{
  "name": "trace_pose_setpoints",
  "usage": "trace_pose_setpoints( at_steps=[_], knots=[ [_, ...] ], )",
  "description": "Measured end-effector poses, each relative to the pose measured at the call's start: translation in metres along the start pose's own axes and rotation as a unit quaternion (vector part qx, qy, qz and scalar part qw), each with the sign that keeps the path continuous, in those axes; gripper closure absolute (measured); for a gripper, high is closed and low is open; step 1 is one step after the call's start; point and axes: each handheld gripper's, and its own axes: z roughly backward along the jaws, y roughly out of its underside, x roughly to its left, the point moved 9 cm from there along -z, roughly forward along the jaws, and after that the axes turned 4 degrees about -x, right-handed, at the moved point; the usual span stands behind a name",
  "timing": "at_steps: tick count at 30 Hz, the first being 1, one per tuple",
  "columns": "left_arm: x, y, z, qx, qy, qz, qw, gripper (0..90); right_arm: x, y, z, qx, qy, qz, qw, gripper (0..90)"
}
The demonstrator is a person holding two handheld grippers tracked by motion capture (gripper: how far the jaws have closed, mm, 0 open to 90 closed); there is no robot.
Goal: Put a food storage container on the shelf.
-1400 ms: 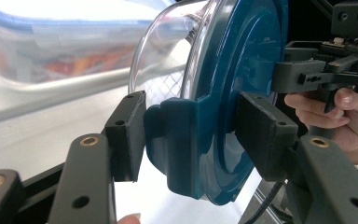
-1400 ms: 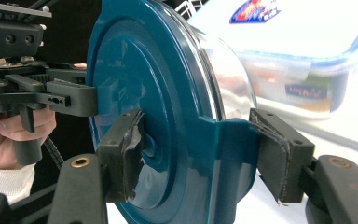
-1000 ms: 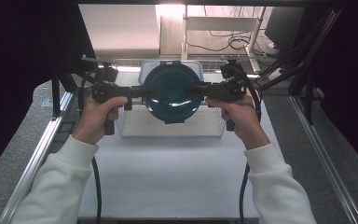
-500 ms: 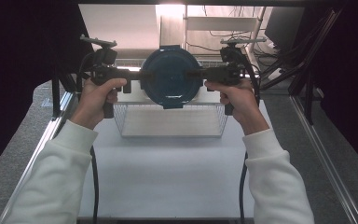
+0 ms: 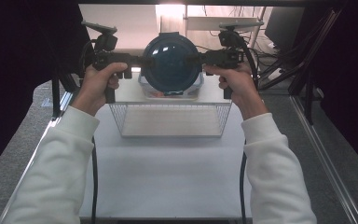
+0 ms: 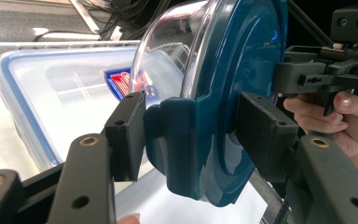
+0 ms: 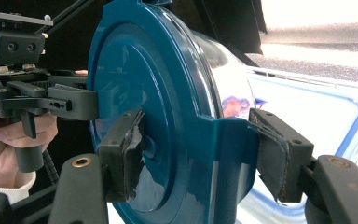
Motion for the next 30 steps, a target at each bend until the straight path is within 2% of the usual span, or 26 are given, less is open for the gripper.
trace_pose_setpoints(
  at_steps=[9, 12, 14, 16, 20, 24, 26, 30],
  knots=[
    [0.023, -0.012, -0.014, 0.013, -0.011, 0.025, 0.9995, 43.8, -0.020, -0.009, -0.021, 0.007, -0.004, -0.032, 0.9995, 37.6],
    [0.028, -0.016, -0.018, 0.012, -0.007, 0.037, 0.9992, 43.7, -0.026, -0.011, -0.025, 0.005, -0.002, -0.042, 0.9991, 37.7],
    [0.031, -0.018, -0.021, 0.010, -0.006, 0.040, 0.9991, 43.7, -0.030, -0.012, -0.028, 0.004, -0.001, -0.051, 0.9987, 37.6],
    [0.033, -0.018, -0.024, 0.012, -0.007, 0.049, 0.9987, 43.0, -0.034, -0.014, -0.029, 0.002, -0.001, -0.071, 0.9975, 37.4],
    [0.040, -0.016, -0.037, 0.020, 0.008, 0.078, 0.9967, 39.7, -0.048, -0.015, -0.034, -0.008, 0.006, -0.123, 0.9923, 36.9],
    [0.047, -0.017, -0.043, 0.017, 0.022, 0.104, 0.9942, 39.3, -0.060, -0.013, -0.039, -0.015, 0.003, -0.161, 0.9868, 36.7],
    [0.051, -0.017, -0.044, 0.016, 0.029, 0.117, 0.9926, 38.5, -0.063, -0.013, -0.042, -0.015, 0.006, -0.168, 0.9856, 36.6],
    [0.055, -0.017, -0.046, 0.006, 0.032, 0.130, 0.9910, 38.0, -0.067, -0.012, -0.046, -0.017, 0.008, -0.193, 0.9811, 36.5]
  ],
)
